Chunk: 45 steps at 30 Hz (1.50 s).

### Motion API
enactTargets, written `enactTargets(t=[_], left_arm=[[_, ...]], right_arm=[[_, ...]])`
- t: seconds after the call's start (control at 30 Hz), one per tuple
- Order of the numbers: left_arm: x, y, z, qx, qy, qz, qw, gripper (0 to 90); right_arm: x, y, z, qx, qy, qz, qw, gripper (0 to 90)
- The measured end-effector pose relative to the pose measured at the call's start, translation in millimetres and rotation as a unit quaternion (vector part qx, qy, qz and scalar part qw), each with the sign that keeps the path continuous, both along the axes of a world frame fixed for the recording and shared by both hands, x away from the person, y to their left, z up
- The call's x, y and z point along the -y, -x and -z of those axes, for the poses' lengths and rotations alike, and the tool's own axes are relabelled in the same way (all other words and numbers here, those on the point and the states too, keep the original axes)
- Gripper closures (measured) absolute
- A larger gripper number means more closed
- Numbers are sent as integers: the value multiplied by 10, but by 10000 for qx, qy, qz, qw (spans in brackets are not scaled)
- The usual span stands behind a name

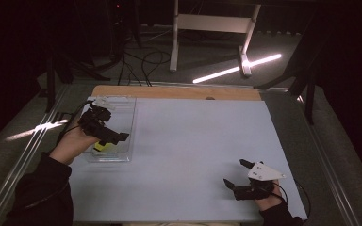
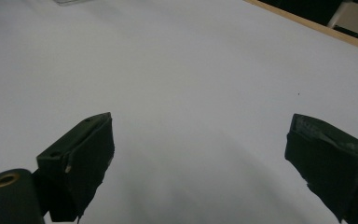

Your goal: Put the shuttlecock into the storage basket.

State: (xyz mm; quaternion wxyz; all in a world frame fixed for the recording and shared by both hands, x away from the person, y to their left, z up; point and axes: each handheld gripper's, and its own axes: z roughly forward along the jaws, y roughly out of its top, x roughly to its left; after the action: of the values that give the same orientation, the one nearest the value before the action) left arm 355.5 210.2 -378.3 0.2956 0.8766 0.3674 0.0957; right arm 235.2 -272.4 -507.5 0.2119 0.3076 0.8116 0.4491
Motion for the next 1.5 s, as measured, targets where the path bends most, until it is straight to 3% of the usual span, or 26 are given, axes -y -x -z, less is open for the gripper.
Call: enactTargets(t=[0.43,0.63,0.87,1.23,1.5], left_arm=[[392,34,51,165,148,450,9987,1],[580,66,140,203,197,694,9972,1],[751,143,262,261,406,1029,9935,1],[913,264,487,143,491,1342,9896,1],[937,354,633,119,593,1448,9876,1]], right_arm=[[0,-3,5,-16,-8,-10,10000,81],[2,-3,4,-29,-21,-2,10000,81],[10,-5,4,-25,-32,-18,10000,81],[12,-5,2,-14,-32,-24,10000,81],[13,-7,0,0,-24,-40,10000,81]])
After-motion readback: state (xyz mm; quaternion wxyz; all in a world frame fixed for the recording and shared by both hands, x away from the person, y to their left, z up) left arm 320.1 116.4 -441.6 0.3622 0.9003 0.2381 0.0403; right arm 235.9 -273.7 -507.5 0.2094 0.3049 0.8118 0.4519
